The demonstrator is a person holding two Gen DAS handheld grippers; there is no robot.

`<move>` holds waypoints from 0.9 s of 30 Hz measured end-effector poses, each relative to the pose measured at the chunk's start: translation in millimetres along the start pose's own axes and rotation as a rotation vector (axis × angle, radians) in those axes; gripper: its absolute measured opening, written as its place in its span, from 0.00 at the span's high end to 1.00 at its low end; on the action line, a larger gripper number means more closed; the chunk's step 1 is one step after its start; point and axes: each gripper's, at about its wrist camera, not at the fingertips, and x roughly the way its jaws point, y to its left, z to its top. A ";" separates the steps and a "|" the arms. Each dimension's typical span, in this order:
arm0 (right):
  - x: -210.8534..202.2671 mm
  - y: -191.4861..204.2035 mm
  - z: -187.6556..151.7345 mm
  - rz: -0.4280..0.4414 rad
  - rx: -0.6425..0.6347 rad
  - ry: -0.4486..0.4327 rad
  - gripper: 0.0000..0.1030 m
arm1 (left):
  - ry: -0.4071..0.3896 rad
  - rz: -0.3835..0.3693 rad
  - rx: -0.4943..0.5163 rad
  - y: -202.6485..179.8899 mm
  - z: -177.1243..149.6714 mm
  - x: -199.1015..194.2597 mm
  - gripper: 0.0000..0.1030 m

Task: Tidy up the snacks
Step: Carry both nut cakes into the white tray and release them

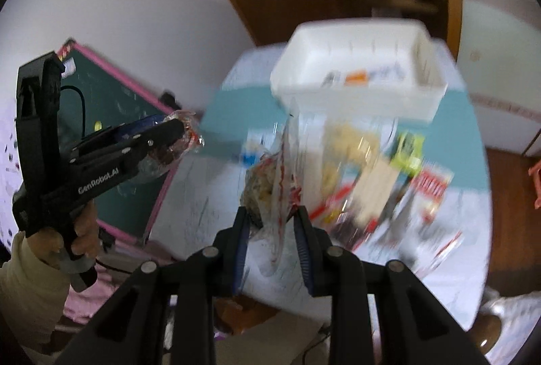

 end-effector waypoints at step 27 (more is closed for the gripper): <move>27.1 -75.5 232.0 -0.241 0.106 -0.193 0.74 | 0.042 -0.003 -0.030 -20.0 181.9 155.3 0.61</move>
